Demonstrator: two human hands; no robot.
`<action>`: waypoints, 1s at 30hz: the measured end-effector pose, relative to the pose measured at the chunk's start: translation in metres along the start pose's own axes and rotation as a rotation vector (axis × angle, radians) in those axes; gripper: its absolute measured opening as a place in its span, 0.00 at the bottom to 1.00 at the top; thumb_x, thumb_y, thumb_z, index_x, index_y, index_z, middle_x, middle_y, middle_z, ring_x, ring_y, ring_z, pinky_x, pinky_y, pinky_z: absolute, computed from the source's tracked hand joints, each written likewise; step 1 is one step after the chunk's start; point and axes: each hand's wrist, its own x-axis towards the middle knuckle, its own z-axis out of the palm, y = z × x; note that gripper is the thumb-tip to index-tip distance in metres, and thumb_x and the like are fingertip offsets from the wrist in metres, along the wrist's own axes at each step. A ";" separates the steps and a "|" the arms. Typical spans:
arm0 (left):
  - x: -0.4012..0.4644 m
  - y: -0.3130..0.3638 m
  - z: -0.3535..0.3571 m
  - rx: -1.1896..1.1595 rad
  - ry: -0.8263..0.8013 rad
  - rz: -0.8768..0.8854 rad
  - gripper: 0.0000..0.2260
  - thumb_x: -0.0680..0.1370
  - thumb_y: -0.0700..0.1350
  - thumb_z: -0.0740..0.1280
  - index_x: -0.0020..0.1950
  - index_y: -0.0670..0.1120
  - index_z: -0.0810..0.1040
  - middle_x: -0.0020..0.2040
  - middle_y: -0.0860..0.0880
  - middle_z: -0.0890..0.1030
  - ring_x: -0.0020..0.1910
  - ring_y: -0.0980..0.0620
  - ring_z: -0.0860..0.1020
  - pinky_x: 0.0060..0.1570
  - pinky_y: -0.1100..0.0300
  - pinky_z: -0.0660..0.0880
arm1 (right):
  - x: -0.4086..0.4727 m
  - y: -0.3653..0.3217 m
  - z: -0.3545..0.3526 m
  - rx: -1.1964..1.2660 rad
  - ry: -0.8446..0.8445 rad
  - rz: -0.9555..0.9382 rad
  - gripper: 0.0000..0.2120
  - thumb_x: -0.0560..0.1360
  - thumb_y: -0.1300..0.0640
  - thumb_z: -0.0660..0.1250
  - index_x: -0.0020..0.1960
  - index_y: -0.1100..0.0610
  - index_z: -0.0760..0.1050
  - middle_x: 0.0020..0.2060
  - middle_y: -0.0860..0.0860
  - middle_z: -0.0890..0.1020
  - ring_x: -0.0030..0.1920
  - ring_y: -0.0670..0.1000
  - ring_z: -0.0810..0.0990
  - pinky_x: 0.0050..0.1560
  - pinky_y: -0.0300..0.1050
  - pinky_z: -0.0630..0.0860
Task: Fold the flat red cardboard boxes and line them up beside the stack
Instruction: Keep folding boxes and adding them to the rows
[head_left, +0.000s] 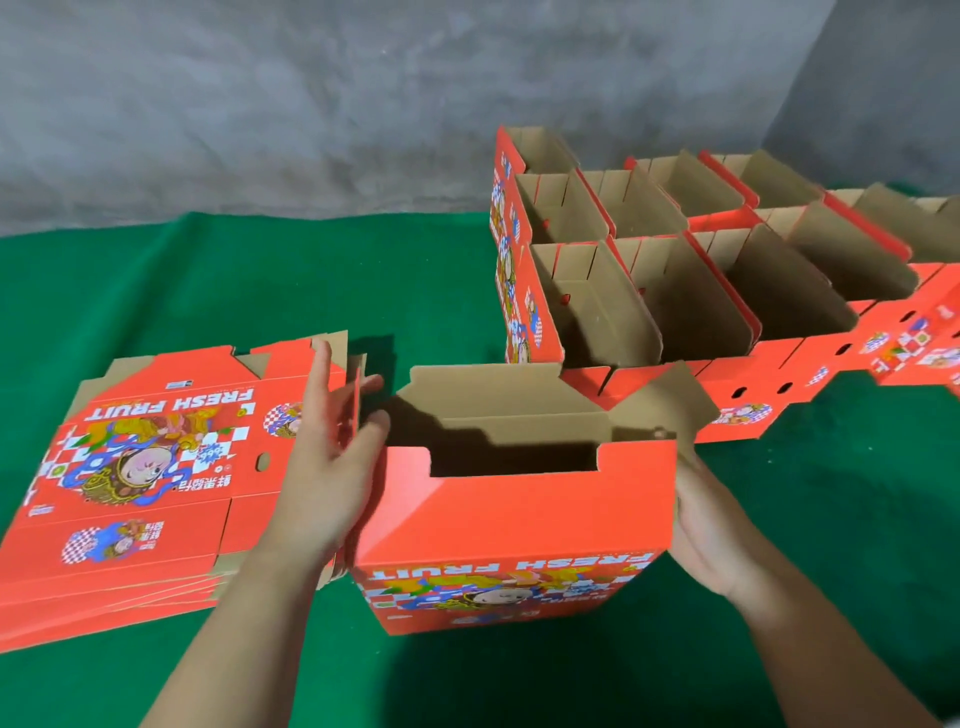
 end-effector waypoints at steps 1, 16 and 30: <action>0.000 -0.002 0.007 0.031 0.073 0.020 0.33 0.83 0.40 0.67 0.83 0.61 0.58 0.69 0.55 0.80 0.69 0.60 0.77 0.76 0.52 0.68 | -0.001 0.003 0.001 0.035 -0.006 0.015 0.24 0.74 0.28 0.67 0.62 0.40 0.82 0.58 0.49 0.86 0.58 0.50 0.85 0.50 0.45 0.83; -0.005 0.008 -0.013 -0.398 -0.187 -0.115 0.38 0.66 0.70 0.76 0.56 0.38 0.75 0.57 0.38 0.80 0.58 0.39 0.77 0.63 0.39 0.70 | 0.013 0.003 0.019 -0.149 0.107 -0.051 0.57 0.59 0.34 0.80 0.79 0.32 0.51 0.70 0.32 0.73 0.62 0.28 0.74 0.66 0.40 0.71; 0.004 0.003 0.026 0.516 -0.059 0.114 0.12 0.80 0.53 0.70 0.63 0.54 0.76 0.52 0.54 0.84 0.53 0.44 0.80 0.56 0.42 0.77 | 0.014 -0.011 0.027 -0.120 0.175 0.081 0.28 0.77 0.39 0.68 0.75 0.43 0.67 0.71 0.50 0.75 0.70 0.54 0.74 0.67 0.48 0.69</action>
